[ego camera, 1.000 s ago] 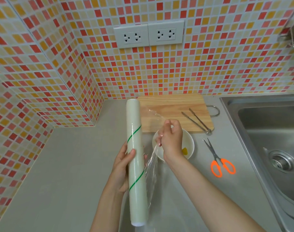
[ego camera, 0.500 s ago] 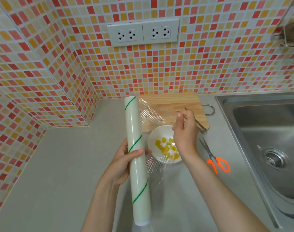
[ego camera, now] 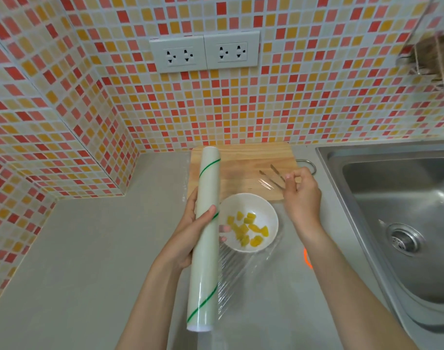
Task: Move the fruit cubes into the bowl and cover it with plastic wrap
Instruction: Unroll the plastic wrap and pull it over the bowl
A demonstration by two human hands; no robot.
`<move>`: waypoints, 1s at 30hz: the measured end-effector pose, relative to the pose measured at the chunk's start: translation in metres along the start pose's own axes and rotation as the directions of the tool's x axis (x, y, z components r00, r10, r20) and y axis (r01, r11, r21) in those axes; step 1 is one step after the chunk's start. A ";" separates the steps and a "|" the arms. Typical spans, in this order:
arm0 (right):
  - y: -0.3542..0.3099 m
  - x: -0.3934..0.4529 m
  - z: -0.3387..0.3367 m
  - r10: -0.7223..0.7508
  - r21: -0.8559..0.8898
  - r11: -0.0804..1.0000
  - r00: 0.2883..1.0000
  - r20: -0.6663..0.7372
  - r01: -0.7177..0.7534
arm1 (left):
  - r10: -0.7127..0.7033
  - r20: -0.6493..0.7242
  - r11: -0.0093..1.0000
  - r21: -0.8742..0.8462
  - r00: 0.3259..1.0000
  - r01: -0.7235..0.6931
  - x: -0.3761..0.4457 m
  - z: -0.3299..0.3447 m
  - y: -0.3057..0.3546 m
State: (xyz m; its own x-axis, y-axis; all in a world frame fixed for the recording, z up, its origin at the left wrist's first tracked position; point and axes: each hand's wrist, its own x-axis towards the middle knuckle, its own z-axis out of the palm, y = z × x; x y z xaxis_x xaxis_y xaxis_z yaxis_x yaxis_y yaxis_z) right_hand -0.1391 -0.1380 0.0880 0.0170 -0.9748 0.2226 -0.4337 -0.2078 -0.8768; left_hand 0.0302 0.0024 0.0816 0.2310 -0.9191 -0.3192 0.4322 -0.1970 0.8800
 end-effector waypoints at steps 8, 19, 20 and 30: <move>0.023 0.006 0.002 0.041 -0.138 0.990 0.999 0.028 -0.037 | 0.110 -0.065 0.961 0.261 0.992 -0.089 0.016 -0.015 -0.002; 0.052 0.011 0.016 0.079 -0.214 0.975 0.995 0.066 -0.063 | 0.387 -0.120 0.634 0.755 0.914 -0.170 0.032 -0.024 -0.019; 0.055 0.010 0.017 0.088 -0.221 0.973 0.993 0.075 -0.069 | 0.397 -0.131 0.618 0.770 0.908 -0.159 0.036 -0.025 -0.022; 0.080 0.003 0.026 0.187 -0.265 0.952 0.976 0.115 -0.151 | 0.369 -0.254 0.562 0.827 0.894 0.003 0.051 -0.033 -0.061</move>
State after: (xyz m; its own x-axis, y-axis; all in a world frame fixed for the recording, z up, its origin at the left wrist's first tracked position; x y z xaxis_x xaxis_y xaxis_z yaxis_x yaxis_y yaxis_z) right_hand -0.1503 -0.1597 0.0071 0.0394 -0.9992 0.0040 -0.6545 -0.0289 -0.7555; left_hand 0.0441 -0.0216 0.0002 0.5870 -0.8080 -0.0499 -0.4778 -0.3955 0.7844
